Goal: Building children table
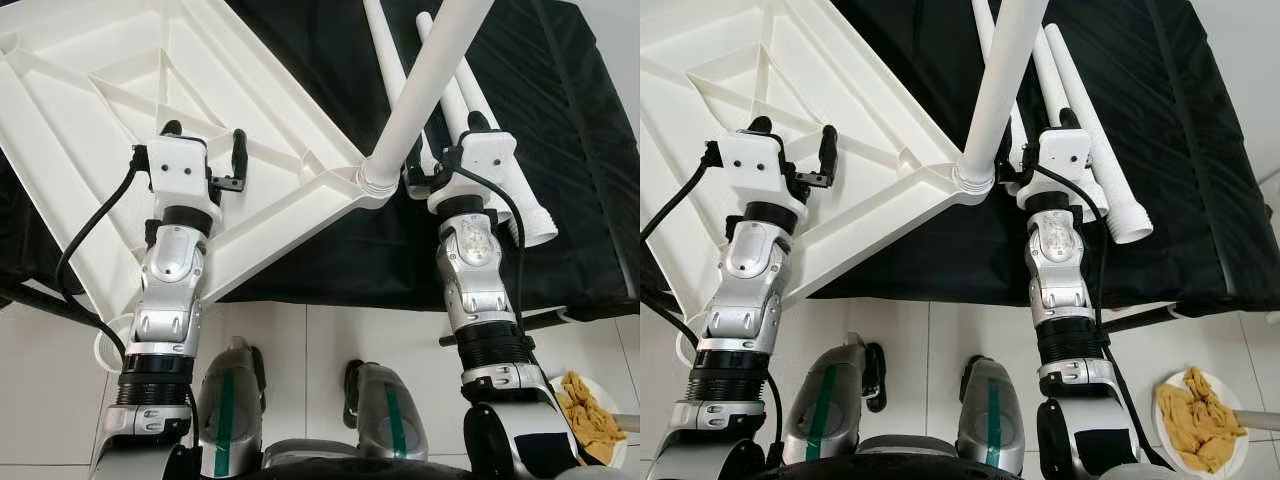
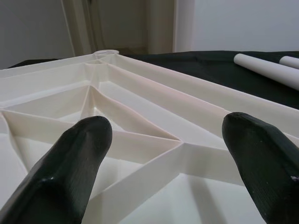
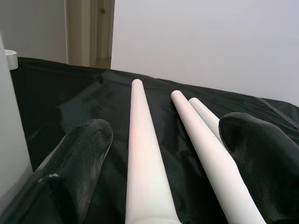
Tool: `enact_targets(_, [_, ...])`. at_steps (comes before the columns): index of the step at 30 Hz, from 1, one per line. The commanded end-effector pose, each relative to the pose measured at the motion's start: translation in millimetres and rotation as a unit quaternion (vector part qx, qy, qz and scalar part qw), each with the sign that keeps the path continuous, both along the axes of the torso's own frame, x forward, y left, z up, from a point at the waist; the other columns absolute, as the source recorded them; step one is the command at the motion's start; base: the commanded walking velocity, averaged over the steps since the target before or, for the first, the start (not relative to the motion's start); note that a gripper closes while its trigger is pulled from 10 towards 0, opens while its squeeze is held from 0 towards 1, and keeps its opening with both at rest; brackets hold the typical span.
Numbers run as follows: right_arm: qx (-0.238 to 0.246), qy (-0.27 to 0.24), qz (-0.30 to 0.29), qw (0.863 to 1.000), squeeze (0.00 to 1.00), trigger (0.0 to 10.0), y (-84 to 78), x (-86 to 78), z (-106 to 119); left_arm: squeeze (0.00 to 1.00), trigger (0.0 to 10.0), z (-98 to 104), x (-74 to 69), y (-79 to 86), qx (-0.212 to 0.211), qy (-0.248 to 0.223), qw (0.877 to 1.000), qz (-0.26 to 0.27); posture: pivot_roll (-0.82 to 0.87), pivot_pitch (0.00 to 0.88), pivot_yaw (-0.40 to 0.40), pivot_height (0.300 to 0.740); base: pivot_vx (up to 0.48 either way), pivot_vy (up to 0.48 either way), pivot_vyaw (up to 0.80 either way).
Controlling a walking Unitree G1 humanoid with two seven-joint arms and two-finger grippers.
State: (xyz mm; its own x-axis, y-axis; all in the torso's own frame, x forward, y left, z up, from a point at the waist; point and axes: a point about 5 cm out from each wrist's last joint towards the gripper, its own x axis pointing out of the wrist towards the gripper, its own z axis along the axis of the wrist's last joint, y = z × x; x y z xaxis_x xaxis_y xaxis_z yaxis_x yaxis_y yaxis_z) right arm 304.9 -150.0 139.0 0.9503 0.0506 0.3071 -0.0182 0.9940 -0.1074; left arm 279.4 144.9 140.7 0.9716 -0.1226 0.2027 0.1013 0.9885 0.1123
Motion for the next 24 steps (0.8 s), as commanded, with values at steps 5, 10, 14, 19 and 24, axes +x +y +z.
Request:
enact_targets(5, [-0.003, 0.003, 0.006, 1.000, 0.00, 10.0, 2.3, -1.5, -2.6, 0.00, 10.0, -5.3, -1.2, -0.5, -0.001, 0.012, 1.000, 0.013, 0.13, 0.059, -0.073, 0.740, 0.000, 0.048, 0.00])
enact_targets(10, [-0.003, 0.004, 0.006, 1.000, 0.00, 10.0, 2.3, -1.5, -2.9, 0.00, 10.0, -5.9, -1.6, -0.2, -0.009, 0.014, 1.000, 0.014, 0.13, 0.059, -0.074, 0.740, 0.000, 0.205, 0.00])
enact_targets(14, [-0.003, 0.004, 0.006, 1.000, 0.00, 10.0, 2.5, -1.9, -3.2, 0.00, 10.0, -5.8, -1.9, 0.1, -0.004, 0.013, 1.000, 0.015, 0.13, 0.060, -0.073, 0.740, 0.000, 0.325, 0.00])
enact_targets(19, [-0.003, 0.004, 0.006, 1.000, 0.00, 10.0, 3.0, -2.1, -3.4, 0.00, 10.0, -5.9, -2.1, 0.1, -0.006, 0.014, 1.000, 0.015, 0.13, 0.061, -0.074, 0.740, 0.000, 0.324, 0.00])
enact_targets(24, [-0.003, 0.005, 0.006, 1.000, 0.00, 10.0, 2.9, -2.2, -3.5, 0.00, 10.0, -5.7, -2.3, -0.2, -0.005, 0.013, 1.000, 0.015, 0.13, 0.061, -0.074, 0.740, 0.000, 0.322, 0.00])
